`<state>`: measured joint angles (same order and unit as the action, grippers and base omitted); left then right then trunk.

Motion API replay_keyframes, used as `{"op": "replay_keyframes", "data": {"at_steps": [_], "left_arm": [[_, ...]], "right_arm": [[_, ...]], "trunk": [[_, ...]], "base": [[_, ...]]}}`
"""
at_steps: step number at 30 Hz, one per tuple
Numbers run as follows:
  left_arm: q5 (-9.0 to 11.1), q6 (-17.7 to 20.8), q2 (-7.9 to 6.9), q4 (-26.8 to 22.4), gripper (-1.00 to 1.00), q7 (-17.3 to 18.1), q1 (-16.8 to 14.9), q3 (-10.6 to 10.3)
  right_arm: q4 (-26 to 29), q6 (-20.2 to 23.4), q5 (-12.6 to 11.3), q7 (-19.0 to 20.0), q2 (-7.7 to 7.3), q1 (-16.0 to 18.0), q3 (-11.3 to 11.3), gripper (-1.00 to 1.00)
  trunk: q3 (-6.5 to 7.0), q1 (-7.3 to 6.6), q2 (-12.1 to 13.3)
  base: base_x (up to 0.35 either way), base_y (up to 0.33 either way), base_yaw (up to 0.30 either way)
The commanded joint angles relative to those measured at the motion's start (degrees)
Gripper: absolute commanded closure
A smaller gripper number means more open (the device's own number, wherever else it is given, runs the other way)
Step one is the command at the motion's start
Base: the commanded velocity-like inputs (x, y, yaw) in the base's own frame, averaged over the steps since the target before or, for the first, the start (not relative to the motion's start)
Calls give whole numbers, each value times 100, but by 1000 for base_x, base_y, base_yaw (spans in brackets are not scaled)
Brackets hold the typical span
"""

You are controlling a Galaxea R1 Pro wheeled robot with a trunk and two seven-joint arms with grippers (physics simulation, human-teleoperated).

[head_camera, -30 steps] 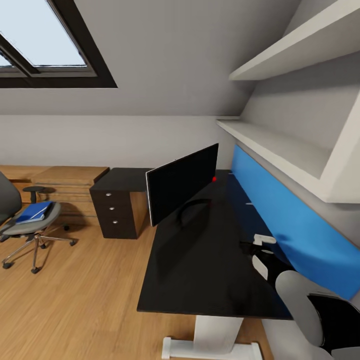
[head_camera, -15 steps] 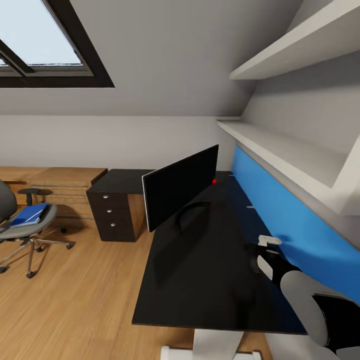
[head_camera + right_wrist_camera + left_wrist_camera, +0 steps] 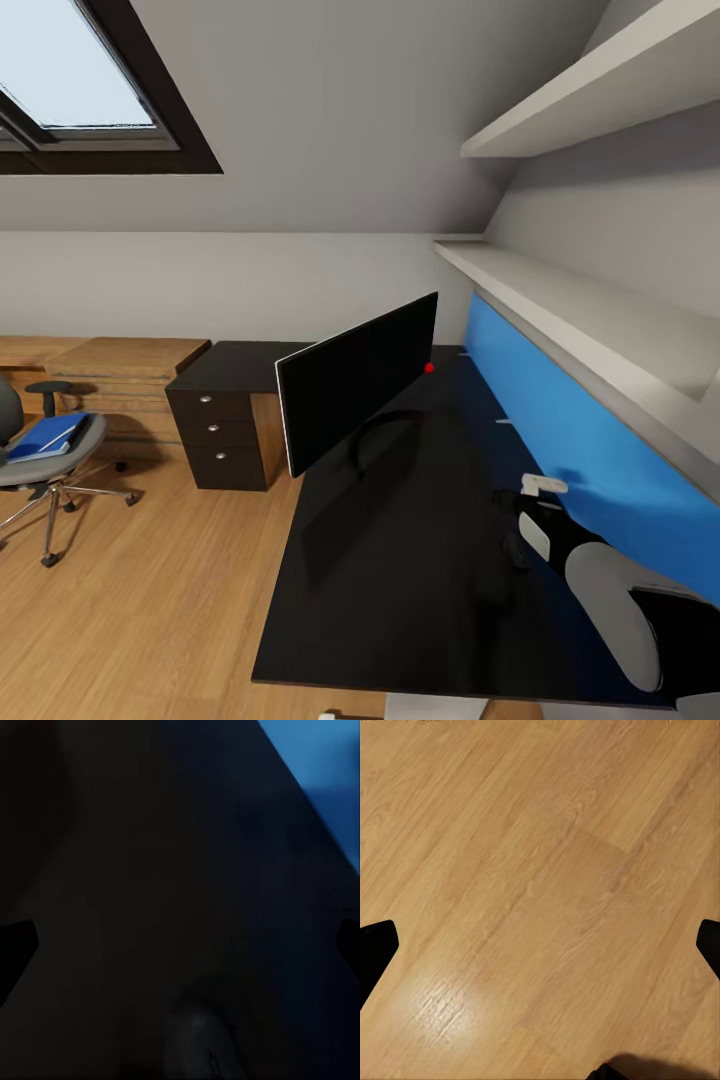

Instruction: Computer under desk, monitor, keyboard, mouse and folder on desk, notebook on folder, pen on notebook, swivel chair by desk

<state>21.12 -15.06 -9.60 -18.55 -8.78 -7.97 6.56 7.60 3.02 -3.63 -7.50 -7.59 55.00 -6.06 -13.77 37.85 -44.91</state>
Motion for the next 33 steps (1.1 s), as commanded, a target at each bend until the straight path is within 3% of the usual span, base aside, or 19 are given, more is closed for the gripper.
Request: {"op": "replay_keyframes", "data": {"at_steps": [1,7,17,25,33], "left_arm": [[58,-20,-1,-19,-100,-6,-3,-19],[76,-10,1,-397,-100,-41,-3,12],[80,-3,2,-493,-100,-45,-3,18],[77,-5,12,-500,-100,-39,-3,5],[77,2,11,-500,-100,-29,-5,8]], "right_arm": [[-10,39,-39,-11,-2,2,-29,-100],[-88,121,-39,-16,-102,2,-213,-100],[-91,307,-49,-15,-135,2,-283,-100],[-49,-116,-50,23,-132,2,-280,-100],[-48,-171,-50,29,-127,2,-278,-100]], "trunk": [[-8,1,-6],[-8,1,-6],[-187,221,-407],[-331,396,-728],[-475,572,-1049]], "base": [[14,-3,0],[5,-1,0],[0,0,0],[0,0,0],[0,0,0]]}}
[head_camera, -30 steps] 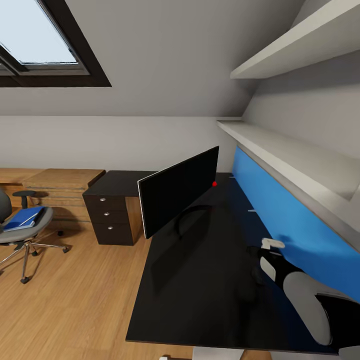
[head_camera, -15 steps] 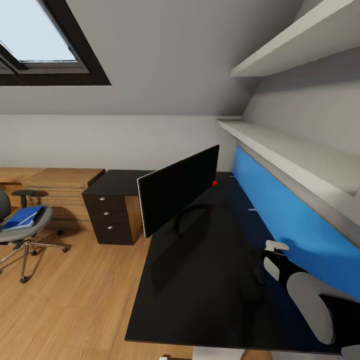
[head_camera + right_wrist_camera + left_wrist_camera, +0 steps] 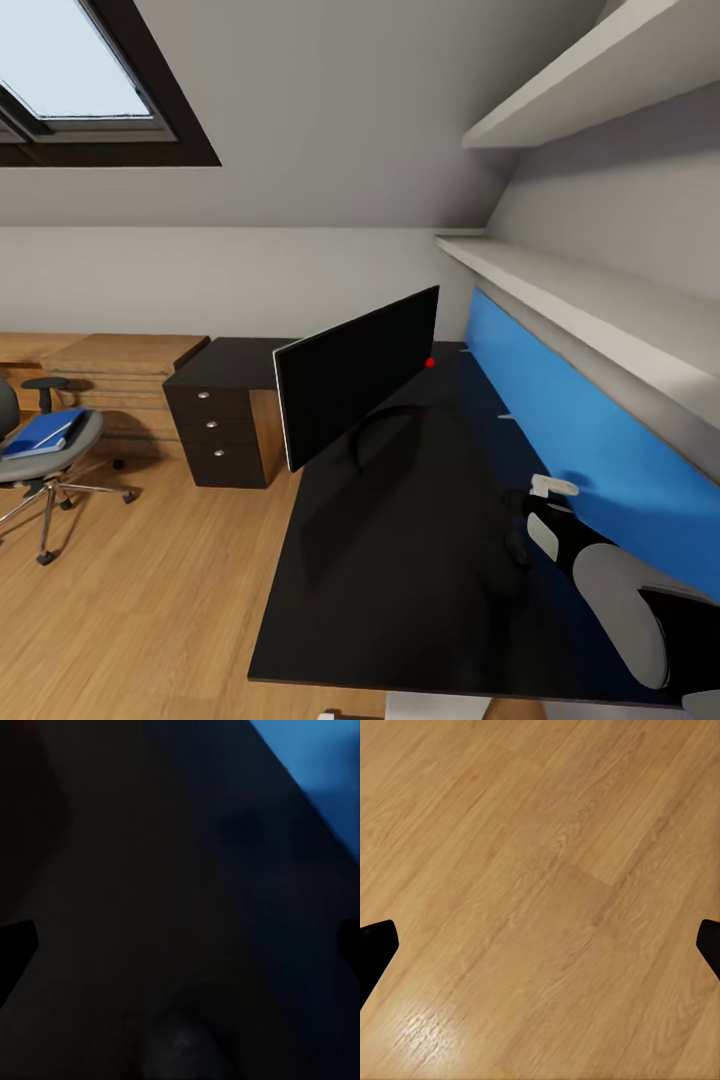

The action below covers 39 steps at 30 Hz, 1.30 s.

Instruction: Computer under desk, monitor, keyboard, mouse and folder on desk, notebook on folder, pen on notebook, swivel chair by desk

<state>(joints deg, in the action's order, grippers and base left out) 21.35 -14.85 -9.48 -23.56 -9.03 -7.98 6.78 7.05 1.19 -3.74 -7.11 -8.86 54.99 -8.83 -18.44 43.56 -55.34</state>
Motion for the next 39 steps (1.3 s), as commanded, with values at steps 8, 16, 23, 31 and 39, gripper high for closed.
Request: {"op": "replay_keyframes", "data": {"at_steps": [8,16,23,31,39], "left_arm": [[54,-18,-10,1,-100,-15,-2,-10],[57,-2,-7,1,-100,-19,-2,-10],[57,-5,-2,1,-100,-20,-3,-10],[54,-16,-5,1,-100,-20,-3,-10],[54,-18,-6,1,-100,-20,-2,-10]], "right_arm": [[-32,0,-33,142,-16,3,3,-100],[-40,522,-30,150,-18,3,-4,-100],[-38,740,-30,142,-19,3,-12,-100],[-37,817,-30,140,-19,3,-14,-100],[-37,961,-30,140,-23,3,-14,-100]], "trunk": [[-151,177,-327],[-295,352,-648],[-420,506,-929],[-564,682,-1250],[-708,858,-1570]], "base": [[0,0,0],[0,0,0],[0,0,0],[0,0,0],[0,0,0]]}}
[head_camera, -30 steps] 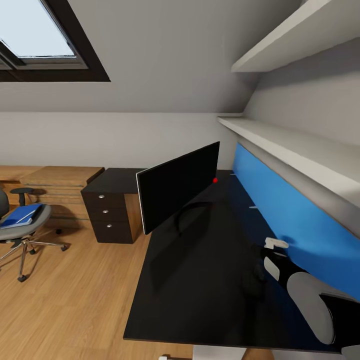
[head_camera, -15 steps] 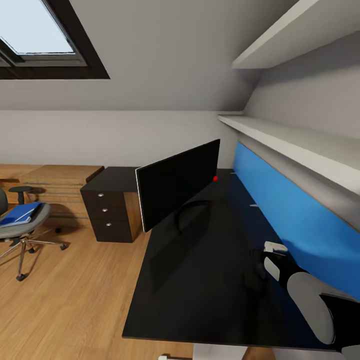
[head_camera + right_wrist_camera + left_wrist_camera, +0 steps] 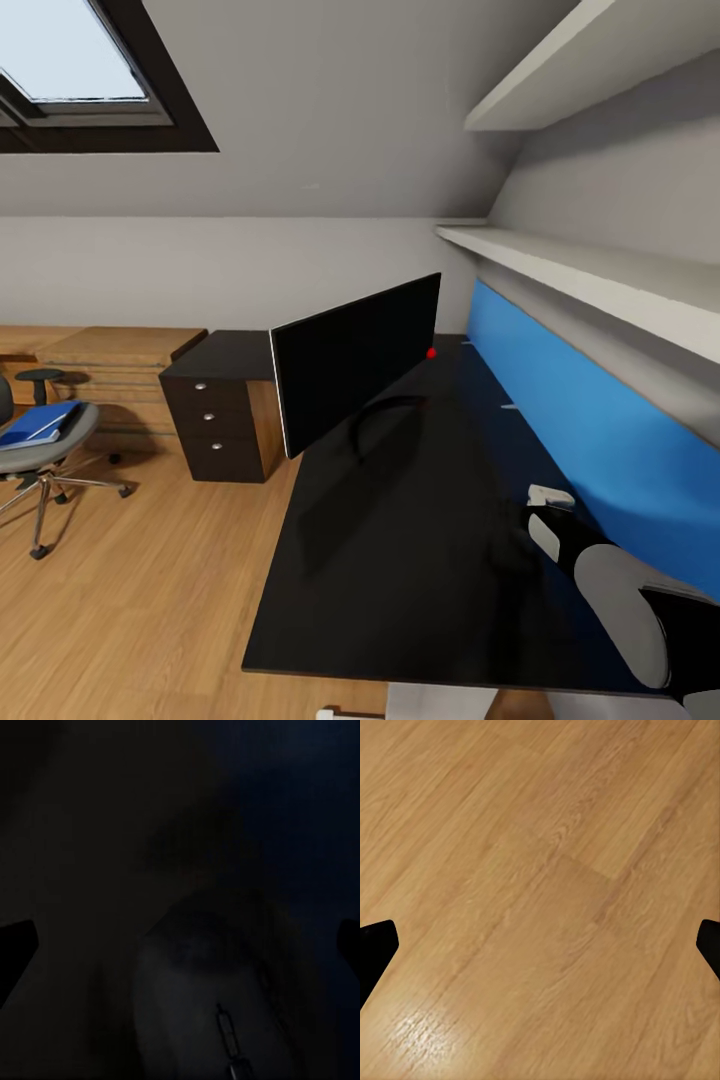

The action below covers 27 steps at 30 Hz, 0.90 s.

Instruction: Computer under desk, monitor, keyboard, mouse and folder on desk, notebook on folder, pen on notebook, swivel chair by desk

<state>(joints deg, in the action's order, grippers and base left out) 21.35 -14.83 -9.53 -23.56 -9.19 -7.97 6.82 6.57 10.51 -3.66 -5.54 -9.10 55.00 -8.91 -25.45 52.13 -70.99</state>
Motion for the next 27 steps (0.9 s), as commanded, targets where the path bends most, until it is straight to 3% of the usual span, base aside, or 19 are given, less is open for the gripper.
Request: {"op": "replay_keyframes", "data": {"at_steps": [1,15,27], "left_arm": [[54,-19,-2,1,-100,-4,-3,-14],[54,-20,3,1,-100,-4,-3,-14],[54,-28,2,1,-100,-4,-3,-19]], "right_arm": [[11,36,-39,-17,0,2,-6,-100],[14,376,-39,-17,-85,2,-36,-100],[11,415,-35,-24,-87,2,-50,-100]], "trunk": [[-24,23,-45],[-276,330,-607],[-276,330,-607]], "base": [[0,0,0],[0,0,0],[0,0,0]]}}
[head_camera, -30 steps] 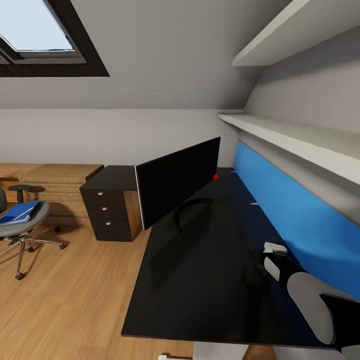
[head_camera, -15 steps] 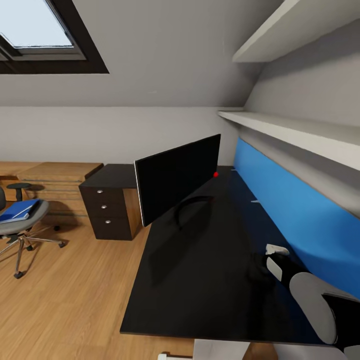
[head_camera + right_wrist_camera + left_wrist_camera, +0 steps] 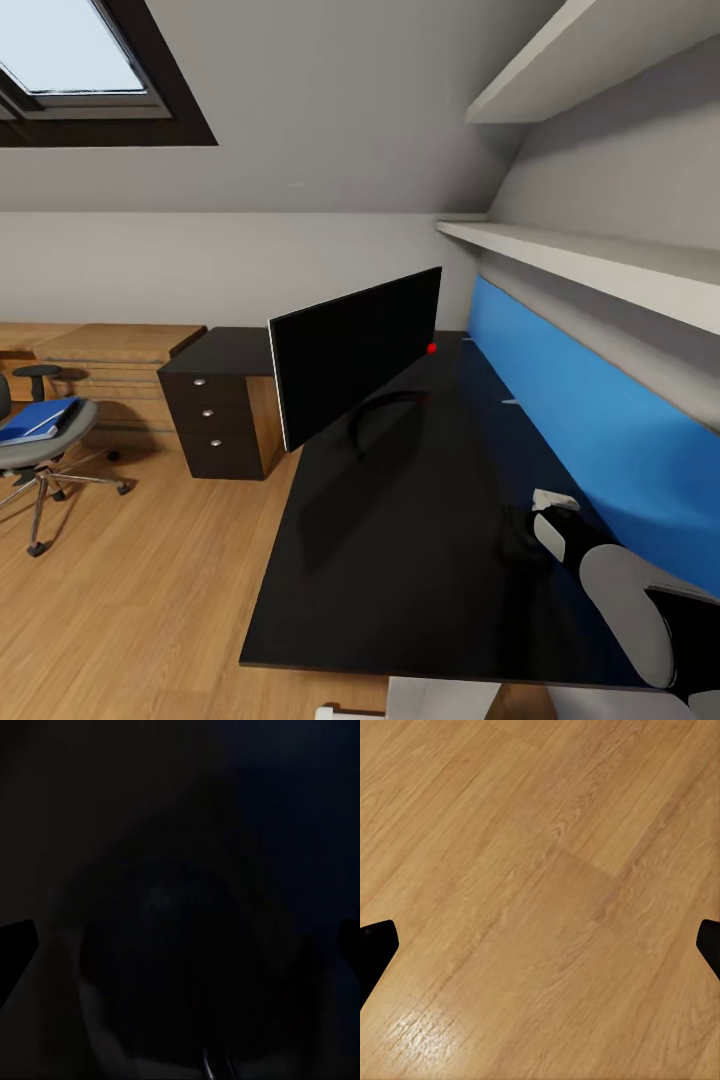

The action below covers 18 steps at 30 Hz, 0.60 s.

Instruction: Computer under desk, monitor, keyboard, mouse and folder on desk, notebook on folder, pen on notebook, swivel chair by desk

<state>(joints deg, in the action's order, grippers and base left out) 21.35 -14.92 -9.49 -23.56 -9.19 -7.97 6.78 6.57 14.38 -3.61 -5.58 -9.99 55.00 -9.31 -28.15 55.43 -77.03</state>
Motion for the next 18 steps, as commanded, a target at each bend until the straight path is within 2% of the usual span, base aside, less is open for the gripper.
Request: {"op": "replay_keyframes", "data": {"at_steps": [1,15,16,18], "left_arm": [[54,-19,-1,1,-100,-4,-3,-14],[54,-20,0,1,-100,-4,-4,-15],[54,-20,0,1,-100,-4,-3,-16],[54,-20,0,1,-100,-4,-3,-13]], "right_arm": [[11,66,-40,-20,3,1,-10,-100],[11,255,-39,-22,6,1,-10,-100],[11,255,-39,-22,6,1,-10,100],[11,257,-39,-22,7,1,-10,100]], "trunk": [[-6,0,-3],[-6,0,-3],[-6,0,-3],[-6,0,-3]], "base": [[0,0,0],[0,0,0],[0,0,0],[0,0,0]]}}
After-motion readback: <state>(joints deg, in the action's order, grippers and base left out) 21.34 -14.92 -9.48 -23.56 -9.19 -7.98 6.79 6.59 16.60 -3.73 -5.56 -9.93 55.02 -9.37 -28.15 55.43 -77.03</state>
